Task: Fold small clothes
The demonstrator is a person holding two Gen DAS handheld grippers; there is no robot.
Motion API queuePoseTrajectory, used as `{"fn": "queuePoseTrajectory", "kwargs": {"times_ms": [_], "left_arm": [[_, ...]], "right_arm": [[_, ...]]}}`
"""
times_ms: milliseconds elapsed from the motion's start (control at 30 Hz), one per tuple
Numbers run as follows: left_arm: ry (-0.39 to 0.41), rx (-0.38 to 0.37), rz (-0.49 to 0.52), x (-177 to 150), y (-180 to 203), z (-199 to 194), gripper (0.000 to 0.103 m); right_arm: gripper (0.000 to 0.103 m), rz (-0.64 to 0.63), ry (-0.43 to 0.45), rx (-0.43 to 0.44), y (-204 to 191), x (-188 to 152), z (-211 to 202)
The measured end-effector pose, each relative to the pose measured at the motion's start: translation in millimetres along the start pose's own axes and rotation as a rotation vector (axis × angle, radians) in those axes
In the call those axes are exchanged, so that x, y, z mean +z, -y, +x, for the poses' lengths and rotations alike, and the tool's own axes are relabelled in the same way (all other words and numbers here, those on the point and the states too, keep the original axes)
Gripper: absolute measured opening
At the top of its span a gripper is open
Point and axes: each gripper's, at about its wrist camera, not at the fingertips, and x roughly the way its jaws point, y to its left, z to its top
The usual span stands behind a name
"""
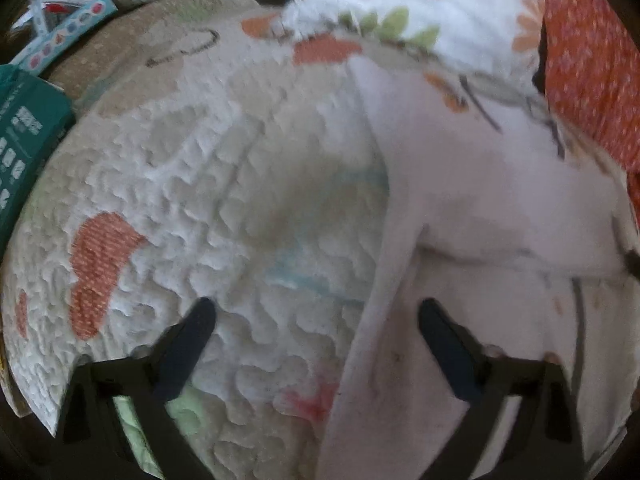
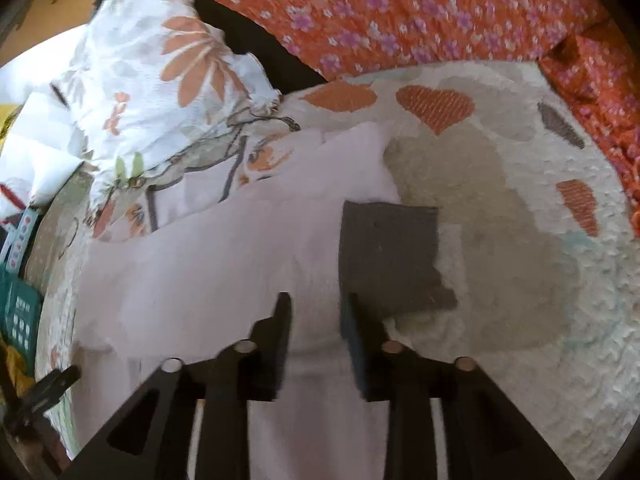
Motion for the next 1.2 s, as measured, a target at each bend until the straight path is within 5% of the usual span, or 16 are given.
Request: {"fn": "queuePoseTrajectory", "kwargs": {"times_ms": [133, 267, 433, 600, 800, 933, 1067, 1200], "left_arm": [[0.015, -0.027, -0.021, 2, -10, -5, 0.021], [0.014, -0.121, -0.119, 0, -28, -8, 0.021], [0.076, -0.135, -0.117, -18, -25, -36, 0.03], [0.044, -0.236, -0.18, -49, -42, -47, 0.053], [0.045, -0.317, -0.182, -88, -48, -52, 0.054], [0.039, -0.448, -0.247, -124, -47, -57, 0.054], [0.047, -0.499, -0.254, -150, -38, -62, 0.054], [0.044, -0.517, -0.219, -166, -29, -69, 0.054]], "right_arm": [[0.043, -0.029, 0.032, -0.04, 10, -19, -36], [0.056, 0.011, 0.059, -0.089, 42, -47, -71], [0.06, 0.147, 0.007, -0.103, 92, -87, -85], [0.06, 0.315, -0.045, 0.022, 126, -137, -85], [0.063, 0.359, -0.044, 0.194, 118, -160, -91], [0.066, 0.375, -0.032, 0.261, 112, -174, -97], [0.066, 0.452, -0.099, 0.466, 105, -191, -86], [0.066, 0.414, -0.102, 0.496, 89, -205, -88]]}}
